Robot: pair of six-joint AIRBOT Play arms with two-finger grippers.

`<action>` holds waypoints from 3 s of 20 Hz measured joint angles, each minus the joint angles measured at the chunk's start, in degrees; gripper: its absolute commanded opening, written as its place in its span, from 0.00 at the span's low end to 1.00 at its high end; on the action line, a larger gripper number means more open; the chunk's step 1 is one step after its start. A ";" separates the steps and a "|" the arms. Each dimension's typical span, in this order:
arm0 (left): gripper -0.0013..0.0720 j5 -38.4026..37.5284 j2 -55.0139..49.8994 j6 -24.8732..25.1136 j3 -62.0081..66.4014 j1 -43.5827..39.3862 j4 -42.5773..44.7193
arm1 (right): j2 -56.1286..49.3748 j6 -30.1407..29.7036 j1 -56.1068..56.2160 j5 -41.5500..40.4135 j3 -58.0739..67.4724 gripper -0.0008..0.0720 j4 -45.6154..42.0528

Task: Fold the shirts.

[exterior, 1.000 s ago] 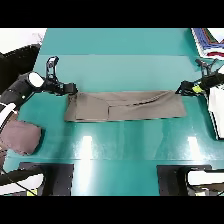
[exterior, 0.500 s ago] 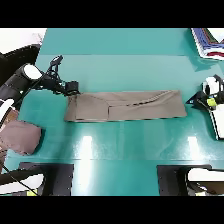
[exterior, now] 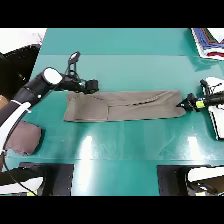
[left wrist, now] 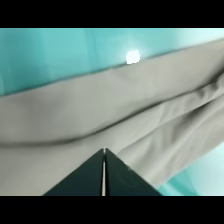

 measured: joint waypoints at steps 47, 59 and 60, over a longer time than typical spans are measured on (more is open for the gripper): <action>0.05 -25.79 13.46 0.28 18.60 24.02 20.28 | -11.08 3.06 57.35 -3.08 36.13 0.67 9.97; 0.05 -27.85 13.53 0.57 18.49 24.20 17.33 | -0.98 6.49 38.05 -9.64 4.24 0.84 11.52; 0.05 -27.76 13.53 0.57 18.49 24.20 17.05 | -2.21 6.34 38.58 -10.43 4.39 0.83 13.11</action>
